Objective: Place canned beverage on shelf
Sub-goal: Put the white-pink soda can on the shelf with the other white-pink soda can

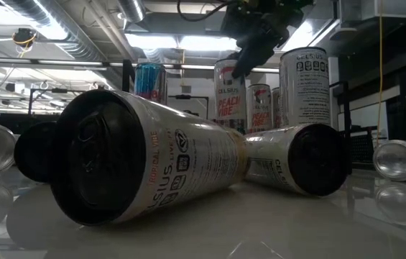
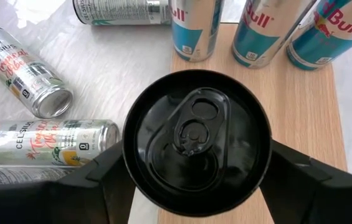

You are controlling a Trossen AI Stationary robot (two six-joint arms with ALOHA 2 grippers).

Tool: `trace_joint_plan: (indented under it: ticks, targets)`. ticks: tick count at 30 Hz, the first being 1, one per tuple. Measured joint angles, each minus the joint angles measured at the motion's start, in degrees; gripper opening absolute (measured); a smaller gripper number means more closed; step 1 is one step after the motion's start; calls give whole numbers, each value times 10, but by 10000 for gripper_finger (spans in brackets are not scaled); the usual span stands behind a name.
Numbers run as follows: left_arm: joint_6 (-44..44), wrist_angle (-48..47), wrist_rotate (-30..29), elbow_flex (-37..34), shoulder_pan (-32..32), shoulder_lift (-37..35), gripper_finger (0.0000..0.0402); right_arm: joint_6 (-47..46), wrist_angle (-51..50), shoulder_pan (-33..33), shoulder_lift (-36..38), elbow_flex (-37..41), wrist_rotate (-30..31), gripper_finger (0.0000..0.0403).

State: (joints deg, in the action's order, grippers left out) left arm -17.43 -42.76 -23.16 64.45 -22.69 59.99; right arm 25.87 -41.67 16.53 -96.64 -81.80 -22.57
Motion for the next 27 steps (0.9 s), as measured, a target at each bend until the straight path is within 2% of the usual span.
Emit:
trace_joint_plan:
  ticks: [5,10,15,20,27]
  targets:
    - [0,0,0,0,0,0,267,-1,0,0,0,0,5,278]
    - [0,0,0,0,0,0,267,0,-3,0,-2,2,24,338]
    - [0,0,-1,0,0,0,267,-1,-4,0,-2,2,84,391]
    - [0,0,-1,0,0,0,267,-1,-5,-1,-1,1,145,390]
    - [0,0,-2,0,0,0,267,-1,-5,-1,-1,1,148,382]
